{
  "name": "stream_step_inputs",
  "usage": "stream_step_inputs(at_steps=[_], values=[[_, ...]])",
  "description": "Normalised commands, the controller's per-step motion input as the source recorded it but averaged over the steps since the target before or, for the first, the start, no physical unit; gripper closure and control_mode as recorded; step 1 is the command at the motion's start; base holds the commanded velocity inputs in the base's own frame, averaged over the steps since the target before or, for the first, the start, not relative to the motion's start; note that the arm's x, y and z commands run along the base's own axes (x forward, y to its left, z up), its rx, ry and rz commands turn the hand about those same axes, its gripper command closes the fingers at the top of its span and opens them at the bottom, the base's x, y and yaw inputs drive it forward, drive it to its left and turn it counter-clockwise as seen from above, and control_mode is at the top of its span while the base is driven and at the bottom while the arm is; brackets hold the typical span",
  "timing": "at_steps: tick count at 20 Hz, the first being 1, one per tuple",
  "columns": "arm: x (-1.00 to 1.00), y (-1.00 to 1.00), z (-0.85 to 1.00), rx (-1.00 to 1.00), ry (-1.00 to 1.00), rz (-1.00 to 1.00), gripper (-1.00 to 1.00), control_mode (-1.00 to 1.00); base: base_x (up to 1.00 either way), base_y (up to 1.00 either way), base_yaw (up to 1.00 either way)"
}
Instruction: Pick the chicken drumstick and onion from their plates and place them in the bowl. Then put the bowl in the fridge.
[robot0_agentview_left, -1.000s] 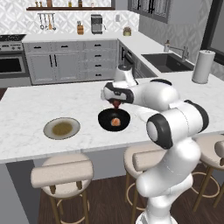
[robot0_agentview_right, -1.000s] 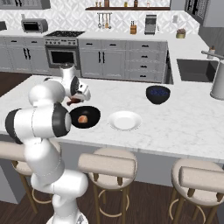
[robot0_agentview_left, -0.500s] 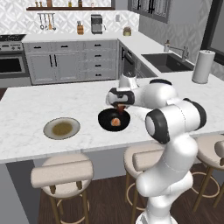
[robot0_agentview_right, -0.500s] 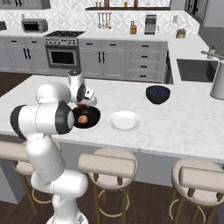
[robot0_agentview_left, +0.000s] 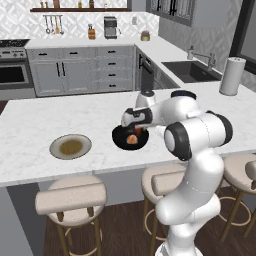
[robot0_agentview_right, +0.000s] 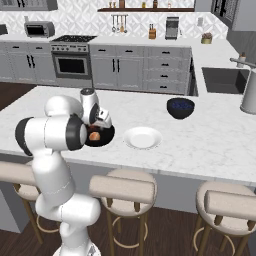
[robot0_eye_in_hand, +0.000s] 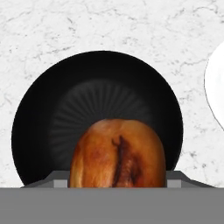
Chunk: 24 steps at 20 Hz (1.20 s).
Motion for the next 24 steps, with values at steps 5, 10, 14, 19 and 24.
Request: stream_step_inputs(at_steps=[5, 10, 14, 19, 24], values=[[0.00, 0.00, -0.29, 0.00, 0.02, 0.00, 1.00, -1.00, 0.00, 0.00, 0.00], [0.00, 0.00, -0.17, 0.00, 0.01, 0.00, 1.00, -1.00, 0.00, 0.00, 0.00], [0.00, 0.00, -0.03, 0.00, 0.02, 0.00, -1.00, -1.00, 0.00, 0.00, 0.00], [0.05, 0.00, -0.01, 0.00, 0.00, 0.00, -1.00, -1.00, 0.00, 0.00, 0.00], [0.00, 0.00, 0.00, 0.00, 0.00, 0.00, -1.00, -1.00, 0.00, 0.00, 0.00]])
